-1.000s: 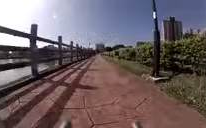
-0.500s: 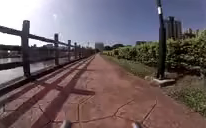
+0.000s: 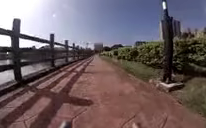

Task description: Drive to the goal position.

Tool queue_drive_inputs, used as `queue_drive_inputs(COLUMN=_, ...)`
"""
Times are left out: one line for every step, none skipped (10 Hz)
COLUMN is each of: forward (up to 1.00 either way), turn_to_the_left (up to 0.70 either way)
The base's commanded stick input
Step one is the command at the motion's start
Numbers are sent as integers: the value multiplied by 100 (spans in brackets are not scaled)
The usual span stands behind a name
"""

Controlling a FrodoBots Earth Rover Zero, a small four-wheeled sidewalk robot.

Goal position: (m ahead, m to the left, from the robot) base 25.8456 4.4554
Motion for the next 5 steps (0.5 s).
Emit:
queue_drive_inputs(forward=50, turn_to_the_left=0)
queue_drive_inputs(forward=50, turn_to_the_left=0)
queue_drive_inputs(forward=50, turn_to_the_left=0)
queue_drive_inputs(forward=50, turn_to_the_left=0)
queue_drive_inputs(forward=50, turn_to_the_left=0)
